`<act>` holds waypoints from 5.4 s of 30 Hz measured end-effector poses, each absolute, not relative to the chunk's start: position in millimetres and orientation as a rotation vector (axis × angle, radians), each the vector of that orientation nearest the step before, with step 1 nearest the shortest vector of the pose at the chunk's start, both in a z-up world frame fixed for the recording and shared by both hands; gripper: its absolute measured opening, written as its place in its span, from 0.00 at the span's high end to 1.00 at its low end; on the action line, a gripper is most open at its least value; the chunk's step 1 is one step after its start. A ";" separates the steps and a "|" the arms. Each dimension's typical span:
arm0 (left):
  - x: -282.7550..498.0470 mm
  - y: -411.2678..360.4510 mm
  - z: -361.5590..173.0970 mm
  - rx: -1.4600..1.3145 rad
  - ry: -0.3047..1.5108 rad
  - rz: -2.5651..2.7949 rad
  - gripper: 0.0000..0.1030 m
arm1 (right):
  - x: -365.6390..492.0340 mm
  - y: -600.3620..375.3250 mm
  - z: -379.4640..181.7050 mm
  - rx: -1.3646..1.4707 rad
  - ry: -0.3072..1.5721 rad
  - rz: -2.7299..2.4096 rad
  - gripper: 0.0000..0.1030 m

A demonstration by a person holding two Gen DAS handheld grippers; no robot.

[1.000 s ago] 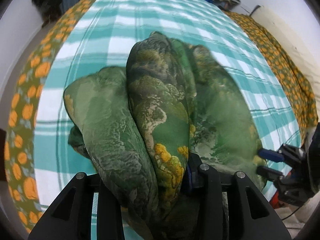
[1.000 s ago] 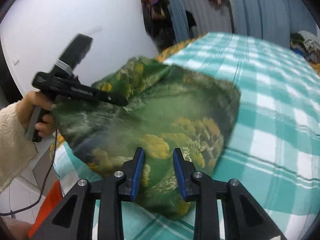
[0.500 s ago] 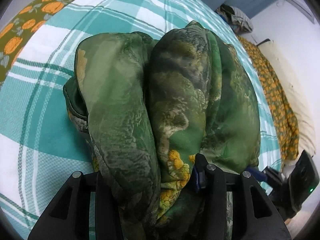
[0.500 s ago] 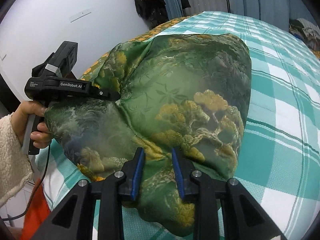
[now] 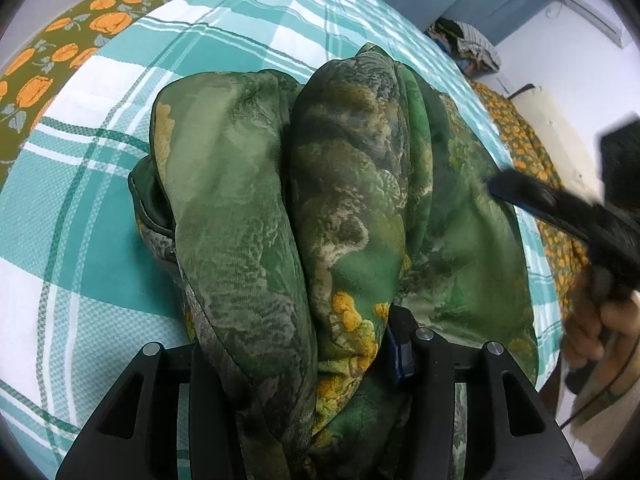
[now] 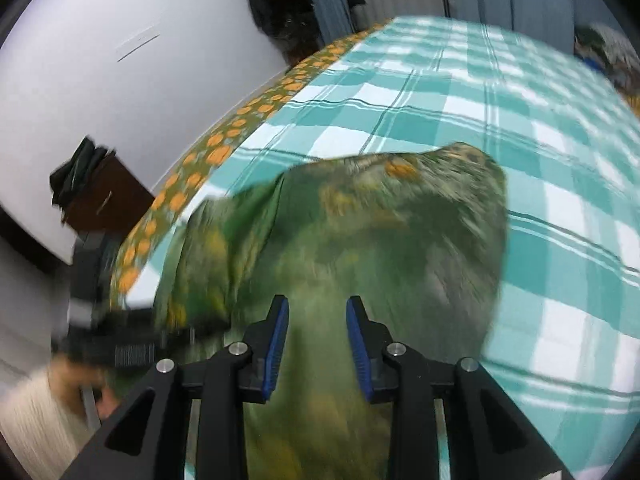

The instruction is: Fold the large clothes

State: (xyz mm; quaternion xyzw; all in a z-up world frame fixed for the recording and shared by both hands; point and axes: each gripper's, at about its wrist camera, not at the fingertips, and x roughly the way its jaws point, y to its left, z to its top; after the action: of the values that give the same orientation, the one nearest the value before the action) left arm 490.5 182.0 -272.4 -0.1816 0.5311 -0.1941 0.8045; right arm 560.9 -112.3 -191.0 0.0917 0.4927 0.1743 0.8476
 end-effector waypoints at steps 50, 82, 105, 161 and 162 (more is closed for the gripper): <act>435.0 224.8 -198.0 -0.515 0.984 -0.354 0.11 | 368.0 -159.1 -175.0 -0.048 0.866 0.271 0.57; 515.6 181.5 -287.5 -0.604 1.303 -0.456 0.00 | 439.6 -40.4 -216.8 -0.124 0.921 0.473 0.57; 533.4 140.1 -294.8 -0.466 1.347 -0.378 0.01 | 506.9 -205.2 -302.9 0.741 1.176 0.452 0.15; 401.7 41.2 -80.0 0.039 0.567 -0.138 0.00 | 404.8 -241.0 -86.5 -0.022 0.640 -0.152 0.13; 399.0 35.3 -79.4 0.032 0.580 -0.145 0.00 | 397.7 -238.8 -83.7 -0.015 0.646 -0.155 0.13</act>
State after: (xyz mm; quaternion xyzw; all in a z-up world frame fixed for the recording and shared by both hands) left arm 399.0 35.3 -79.4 0.0156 0.2859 -0.0713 0.9555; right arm 397.7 -238.8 -83.7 -0.0074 0.3173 -0.0760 0.9452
